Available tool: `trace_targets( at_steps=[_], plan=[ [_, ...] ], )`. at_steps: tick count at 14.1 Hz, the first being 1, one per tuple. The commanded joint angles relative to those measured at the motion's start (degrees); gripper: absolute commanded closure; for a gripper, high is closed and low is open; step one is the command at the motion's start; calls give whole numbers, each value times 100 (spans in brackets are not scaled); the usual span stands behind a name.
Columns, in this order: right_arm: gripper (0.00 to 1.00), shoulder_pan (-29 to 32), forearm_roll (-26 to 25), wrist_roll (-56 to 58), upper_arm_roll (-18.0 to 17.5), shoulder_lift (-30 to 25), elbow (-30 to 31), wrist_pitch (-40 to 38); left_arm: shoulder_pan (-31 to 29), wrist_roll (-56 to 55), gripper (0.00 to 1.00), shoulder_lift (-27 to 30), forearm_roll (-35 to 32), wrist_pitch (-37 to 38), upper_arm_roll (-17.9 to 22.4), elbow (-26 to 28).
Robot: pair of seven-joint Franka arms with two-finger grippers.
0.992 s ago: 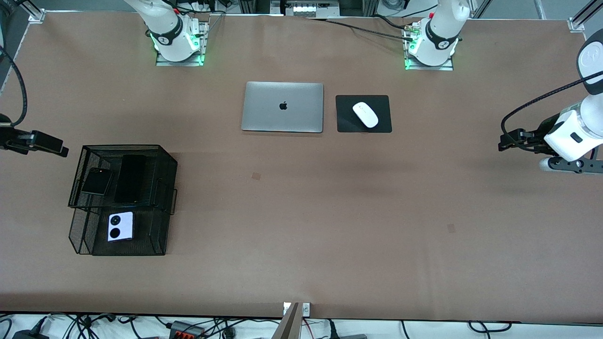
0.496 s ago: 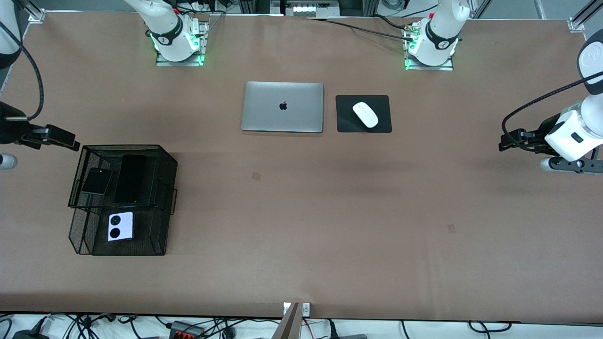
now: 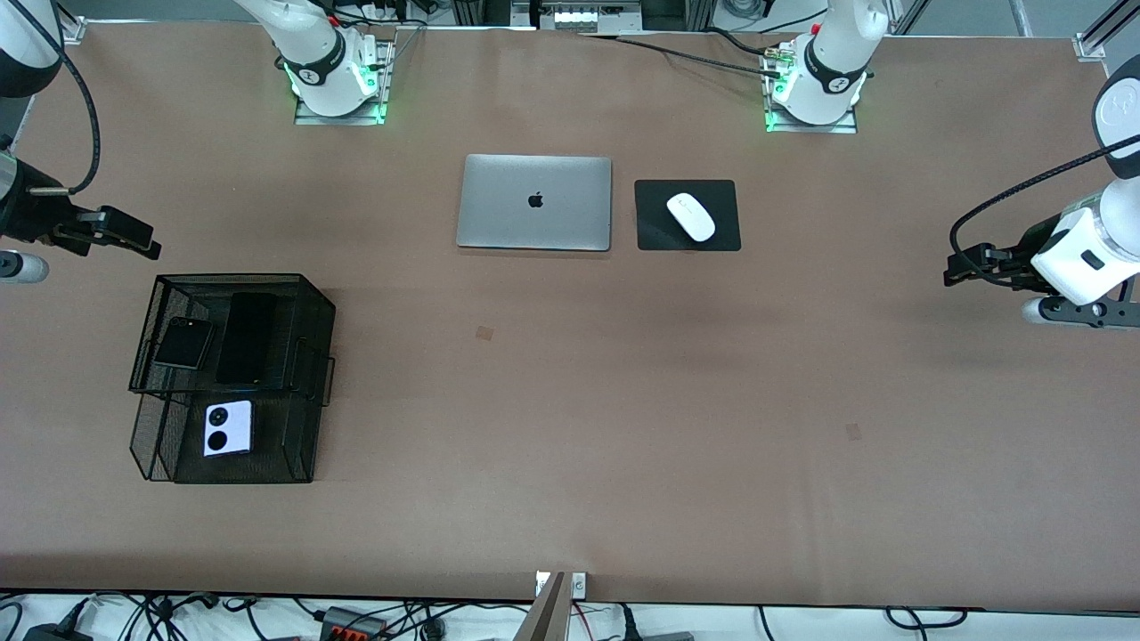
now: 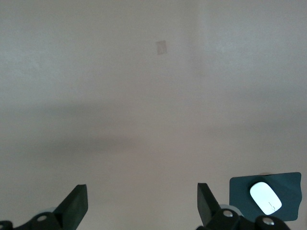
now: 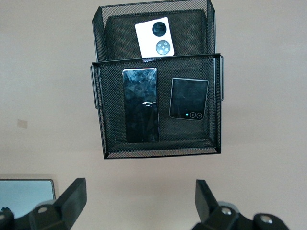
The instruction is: Place phones with both arms
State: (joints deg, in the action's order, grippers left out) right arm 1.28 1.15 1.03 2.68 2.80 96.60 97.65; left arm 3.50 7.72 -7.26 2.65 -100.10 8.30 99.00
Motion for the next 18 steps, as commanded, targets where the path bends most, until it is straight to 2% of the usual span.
trace_targets(
  at_steps=[1, 4, 18],
  plan=[
    [0, 21, -54, 11, -48, -122, 0, -62, -7, 81, 0, 40, 25, 44, -4, -74],
    [0, 56, -62, 72, -22, -166, -71, -457, -7, 90, 0, 31, 25, 52, -13, -109],
    [0, 3, -53, 108, -92, -237, -89, -510, 37, 134, 0, 31, 25, 79, -21, -188]
  ],
)
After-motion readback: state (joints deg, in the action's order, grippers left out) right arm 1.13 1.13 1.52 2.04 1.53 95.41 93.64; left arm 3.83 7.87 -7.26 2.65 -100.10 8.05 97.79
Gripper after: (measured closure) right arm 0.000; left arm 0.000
